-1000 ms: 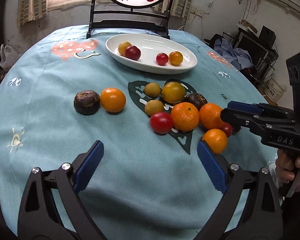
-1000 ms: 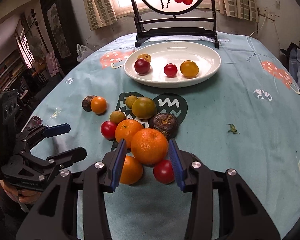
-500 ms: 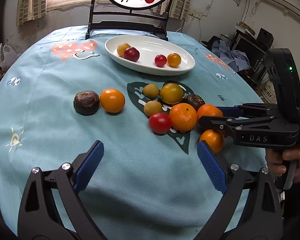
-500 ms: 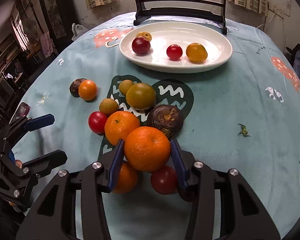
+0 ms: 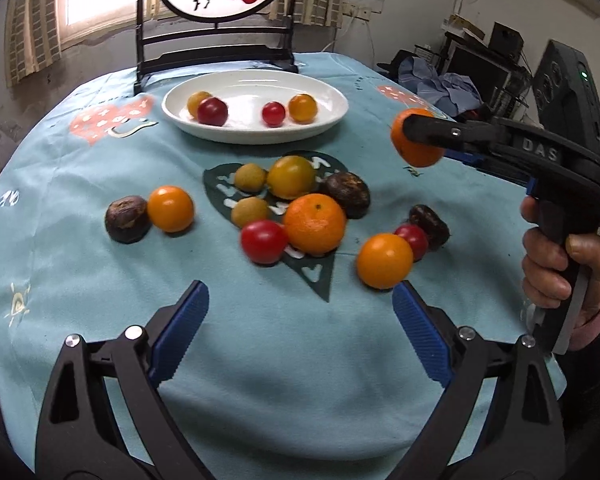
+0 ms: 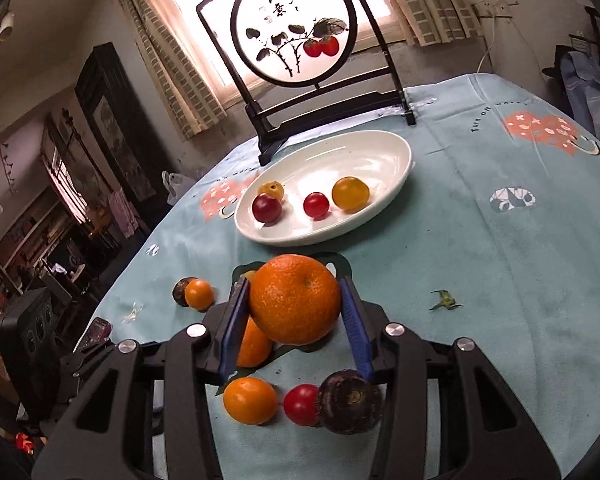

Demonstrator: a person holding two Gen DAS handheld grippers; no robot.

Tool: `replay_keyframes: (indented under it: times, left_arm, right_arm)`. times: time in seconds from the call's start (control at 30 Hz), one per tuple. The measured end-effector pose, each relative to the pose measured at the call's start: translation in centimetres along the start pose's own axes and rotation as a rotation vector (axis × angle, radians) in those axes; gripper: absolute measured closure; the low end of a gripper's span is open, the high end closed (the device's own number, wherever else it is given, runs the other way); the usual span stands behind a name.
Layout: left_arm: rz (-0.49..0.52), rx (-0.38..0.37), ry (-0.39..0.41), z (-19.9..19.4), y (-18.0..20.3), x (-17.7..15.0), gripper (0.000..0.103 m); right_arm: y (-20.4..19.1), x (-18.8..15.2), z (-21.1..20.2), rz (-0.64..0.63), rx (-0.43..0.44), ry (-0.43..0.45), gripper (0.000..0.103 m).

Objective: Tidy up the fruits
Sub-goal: 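Grasp the large mandarin with the right tool while the left tool grasps an orange tomato, then carry both fruits onto the white plate and open both tools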

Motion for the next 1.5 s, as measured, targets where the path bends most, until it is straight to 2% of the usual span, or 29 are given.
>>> replay_keyframes:
  times: [0.07, 0.13, 0.23, 0.43, 0.6, 0.83, 1.33, 1.5]
  left_arm:
    - [0.040, -0.019, -0.002, 0.5, 1.5, 0.7, 0.018]
    - [0.066, -0.035, -0.014, 1.2, 2.4, 1.2, 0.030]
    - [0.076, -0.059, -0.038, 2.3, 3.5, 1.8, 0.037]
    - [0.079, -0.072, -0.073, 3.9, 4.4, 2.5, 0.046]
    - [0.078, -0.069, -0.095, 4.7, 4.5, 2.6, 0.046]
    - [0.064, -0.086, -0.128, 5.7, 4.5, 2.5, 0.064]
    - [0.009, -0.143, -0.066, 3.6, 3.2, 2.1, 0.064]
    - [0.005, -0.140, -0.023, 1.9, 1.1, 3.8, 0.064]
  right_arm:
    - [0.5, 0.0, 0.1, 0.026, 0.004, -0.011, 0.057]
    - [0.6, 0.2, -0.1, 0.031, 0.011, -0.014, 0.057]
    - [0.1, 0.1, -0.8, 0.002, 0.015, 0.006, 0.057]
    - [0.0, -0.1, -1.4, 0.005, 0.047, 0.002, 0.057]
    - [-0.3, 0.0, -1.7, 0.002, 0.069, 0.006, 0.057]
    - [-0.1, -0.1, -1.7, 0.010, 0.064, 0.004, 0.057]
    - [-0.4, -0.9, -0.7, -0.034, 0.029, -0.022, 0.057]
    - [-1.4, 0.3, 0.0, -0.057, 0.035, -0.048, 0.057]
Point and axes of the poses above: each gripper's, at about its wrist camera, not at the fingertips, and z roughly the way its jaws point, y to its right, x to its top, the point moved 4 cm from there along z, roughly the way its jaws point, and after that the axes turned 12 degrees about z, right-handed, at the moved point
